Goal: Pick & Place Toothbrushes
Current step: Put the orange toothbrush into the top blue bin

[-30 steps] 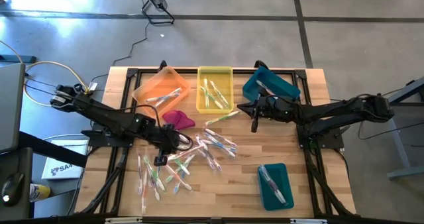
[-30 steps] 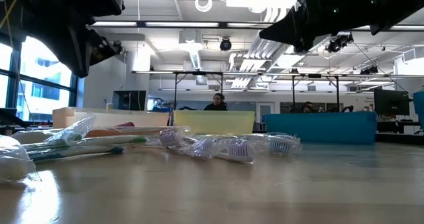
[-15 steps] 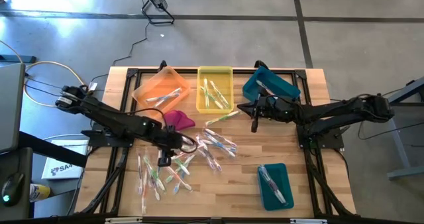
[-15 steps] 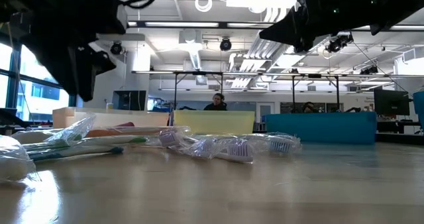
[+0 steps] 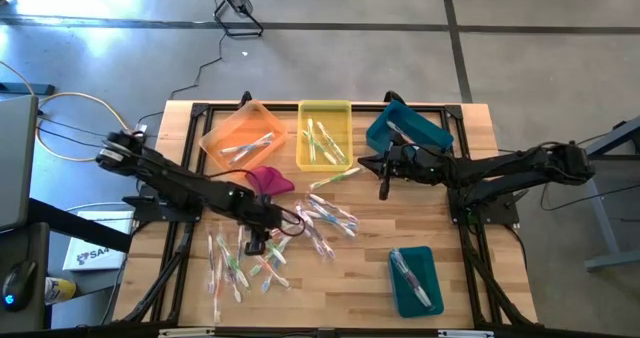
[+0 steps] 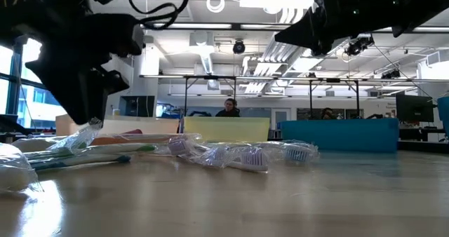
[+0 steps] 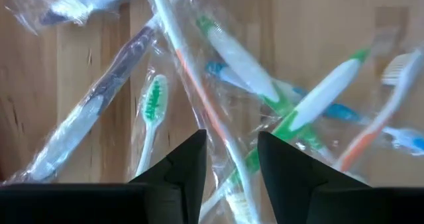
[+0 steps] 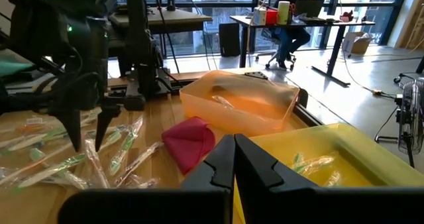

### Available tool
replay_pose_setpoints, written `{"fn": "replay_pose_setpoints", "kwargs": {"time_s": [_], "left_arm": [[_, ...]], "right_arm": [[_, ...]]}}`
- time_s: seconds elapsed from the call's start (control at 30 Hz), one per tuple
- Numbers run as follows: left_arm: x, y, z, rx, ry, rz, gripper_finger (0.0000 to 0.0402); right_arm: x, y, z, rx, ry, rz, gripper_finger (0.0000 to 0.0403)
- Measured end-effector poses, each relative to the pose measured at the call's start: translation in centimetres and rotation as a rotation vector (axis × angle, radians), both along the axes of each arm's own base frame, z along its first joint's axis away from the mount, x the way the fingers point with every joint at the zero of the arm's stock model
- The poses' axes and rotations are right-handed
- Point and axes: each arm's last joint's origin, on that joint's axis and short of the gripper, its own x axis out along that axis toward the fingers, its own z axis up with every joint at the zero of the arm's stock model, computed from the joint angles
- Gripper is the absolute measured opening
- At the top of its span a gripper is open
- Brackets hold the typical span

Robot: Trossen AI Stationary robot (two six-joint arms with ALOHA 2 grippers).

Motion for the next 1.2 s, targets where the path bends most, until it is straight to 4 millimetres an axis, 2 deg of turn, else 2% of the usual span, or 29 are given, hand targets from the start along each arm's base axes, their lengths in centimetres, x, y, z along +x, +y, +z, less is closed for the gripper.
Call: {"fn": "replay_pose_setpoints", "kwargs": {"time_s": [0.53,1.07,1.2], "left_arm": [[1.1,-0.4,-2.1,-0.007,0.046,-0.006,0.0132],[1.1,-0.4,-2.0,-0.015,0.041,-0.004,0.0131],[1.1,-0.4,-2.0,-0.018,0.042,-0.003,0.0115]], "right_arm": [[0.0,0.0,0.0,-0.003,0.001,0.001,0.0002],[0.0,0.0,0.0,-0.003,0.001,0.001,0.0002],[0.0,0.0,0.0,-0.003,0.001,0.001,0.0002]]}}
